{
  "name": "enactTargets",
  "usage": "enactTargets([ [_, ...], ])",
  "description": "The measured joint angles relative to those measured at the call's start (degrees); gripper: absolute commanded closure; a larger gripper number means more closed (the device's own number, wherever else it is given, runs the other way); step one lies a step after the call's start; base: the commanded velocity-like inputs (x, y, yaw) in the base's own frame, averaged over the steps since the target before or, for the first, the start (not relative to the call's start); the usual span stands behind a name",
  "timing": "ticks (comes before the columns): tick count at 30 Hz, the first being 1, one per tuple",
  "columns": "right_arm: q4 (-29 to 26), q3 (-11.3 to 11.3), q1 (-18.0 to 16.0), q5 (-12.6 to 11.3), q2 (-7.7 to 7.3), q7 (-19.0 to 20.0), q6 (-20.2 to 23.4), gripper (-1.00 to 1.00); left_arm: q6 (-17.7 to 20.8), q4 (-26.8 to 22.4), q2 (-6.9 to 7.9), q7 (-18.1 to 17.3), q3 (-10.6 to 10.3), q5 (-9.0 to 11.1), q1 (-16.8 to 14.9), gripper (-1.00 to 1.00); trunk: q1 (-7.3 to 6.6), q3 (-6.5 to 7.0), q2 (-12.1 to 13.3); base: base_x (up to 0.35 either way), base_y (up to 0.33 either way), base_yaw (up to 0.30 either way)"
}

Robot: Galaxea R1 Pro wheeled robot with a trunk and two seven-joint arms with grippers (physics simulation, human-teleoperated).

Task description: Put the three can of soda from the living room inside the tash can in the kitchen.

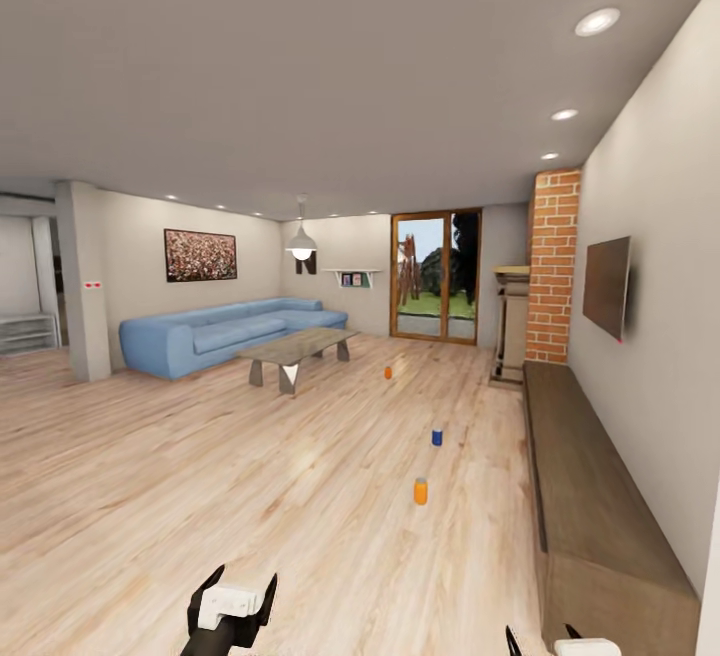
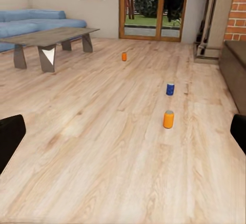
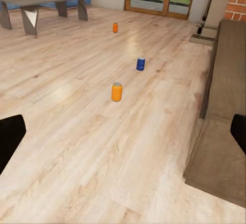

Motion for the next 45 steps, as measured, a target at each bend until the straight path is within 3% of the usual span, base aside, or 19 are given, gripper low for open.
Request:
enactTargets([
  [23, 0.1, 0.4, 0.0, -0.1, -0.03, 0.0, 0.0, -1.0, 0.0, 0.0, 0.0, 0.0, 0.0, 0.0, 0.0, -1.0, 0.0, 0.0, 0.0, -0.003, -0.007, 0.257],
  [45, 0.2, 0.4, 0.0, 0.0, -0.02, 0.0, 0.0, -1.0, 0.0, -0.2, 0.0, 0.0, 0.0, 0.0, 0.0, -1.0, 0.0, 0.47, 0.0, -0.138, -0.225, 0.257],
])
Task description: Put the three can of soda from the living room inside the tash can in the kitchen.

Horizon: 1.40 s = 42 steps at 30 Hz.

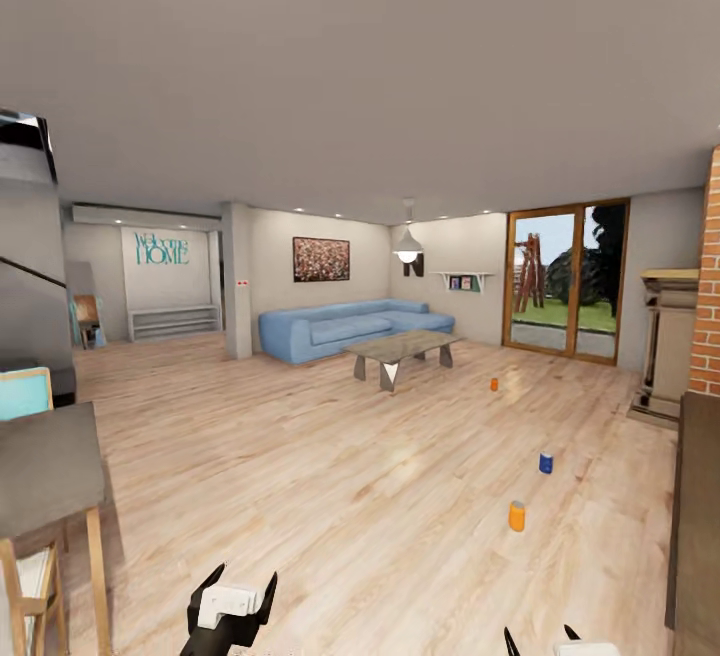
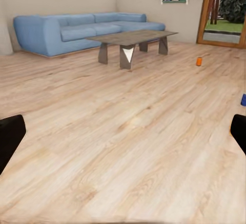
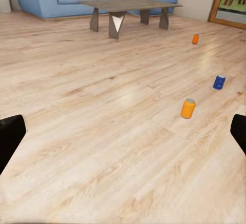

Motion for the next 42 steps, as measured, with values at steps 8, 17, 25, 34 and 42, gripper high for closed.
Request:
enactTargets([
  [8, 0.1, 0.1, 0.0, 0.0, 0.02, 0.0, 0.0, -1.0, 0.0, 0.0, 0.0, 0.0, 0.0, 0.0, 0.0, -1.0, 0.0, 0.23, 0.0, -0.153, -0.251, 0.257],
  [17, 0.1, 0.1, 0.0, 0.0, 0.01, 0.0, 0.0, -1.0, 0.0, 0.0, 0.0, 0.0, 0.0, 0.0, 0.0, -1.0, 0.0, 0.46, 0.0, -0.125, -0.258, 0.226],
  [25, 0.1, 0.1, 0.0, -0.1, 0.05, 0.0, 0.0, -1.0, 0.0, -0.1, 0.0, 0.0, 0.0, 0.1, 0.0, -1.0, 0.0, 0.5, 0.0, -0.017, -0.083, 0.15],
  [34, 0.8, 0.1, -0.9, -0.1, 0.07, 0.0, 0.0, -1.0, 0.0, 0.0, 0.0, 0.0, 0.0, 0.1, 0.0, -1.0, 0.0, 0.43, 0.0, -0.002, -0.011, 0.236],
  [42, 1.9, 0.1, -1.5, -0.1, 0.07, 0.0, 0.0, -1.0, 0.0, -0.1, 0.0, 0.0, 0.0, 0.0, 0.0, -1.0, 0.0, 0.21, 0.0, 0.0, -0.001, 0.247],
])
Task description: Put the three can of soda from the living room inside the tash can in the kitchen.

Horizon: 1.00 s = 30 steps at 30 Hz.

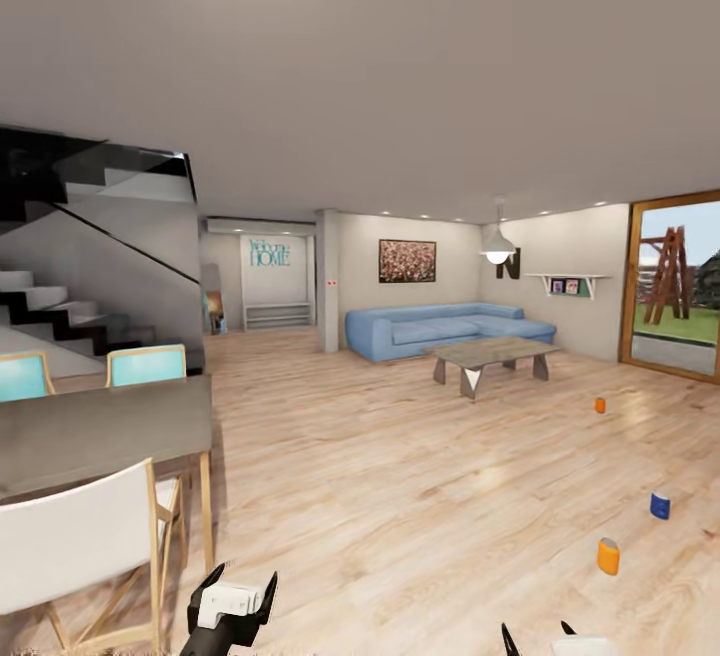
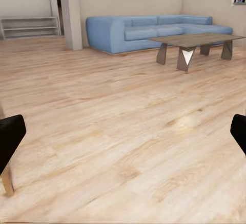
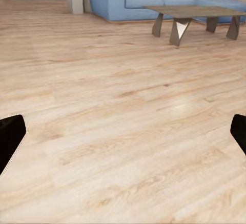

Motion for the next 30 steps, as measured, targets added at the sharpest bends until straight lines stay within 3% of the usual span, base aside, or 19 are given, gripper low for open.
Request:
enactTargets([
  [30, 0.2, 0.0, -0.1, 0.1, 0.0, -0.1, 0.0, -1.0, 0.0, 0.0, 0.0, 0.0, 0.0, 0.0, 0.0, -1.0, 0.0, -0.45, 0.0, 0.0, 0.0, 0.247],
])
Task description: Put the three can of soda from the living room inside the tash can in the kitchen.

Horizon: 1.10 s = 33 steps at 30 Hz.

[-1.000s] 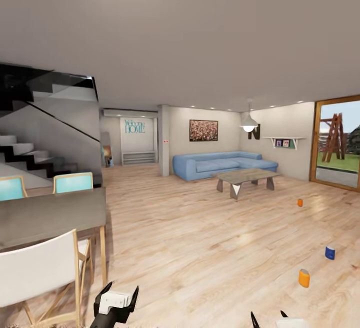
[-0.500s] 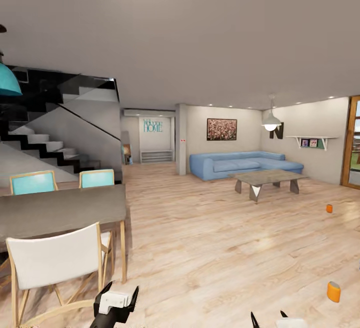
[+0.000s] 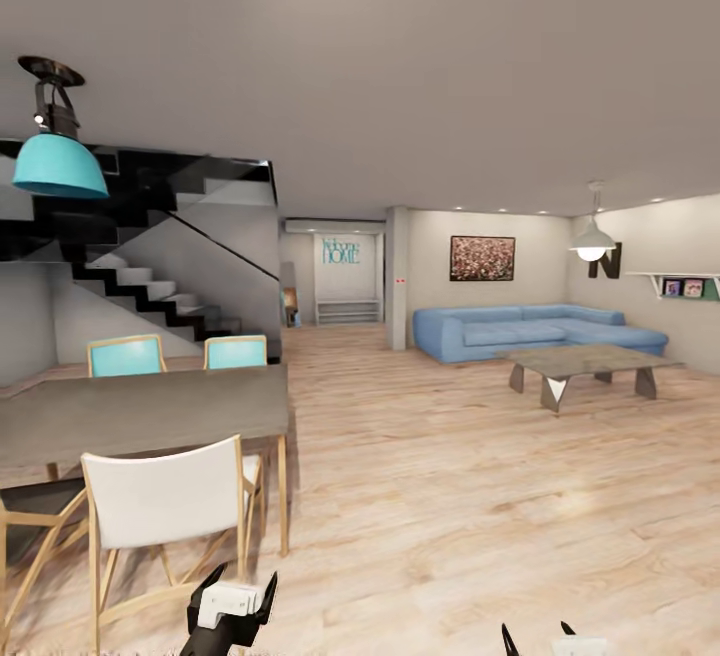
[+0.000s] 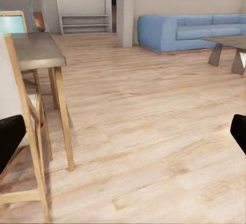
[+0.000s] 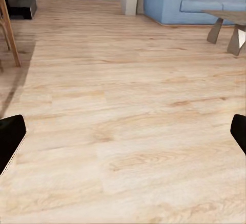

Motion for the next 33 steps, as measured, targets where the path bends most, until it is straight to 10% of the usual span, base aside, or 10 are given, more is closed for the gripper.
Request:
enactTargets([
  [33, 0.4, 0.1, -0.2, 0.0, 0.0, 0.0, 0.0, -1.0, 0.0, 0.2, 0.0, 0.0, 0.0, 0.0, 0.0, -1.0, 0.0, 0.0, 0.0, 0.0, 0.0, 0.25],
])
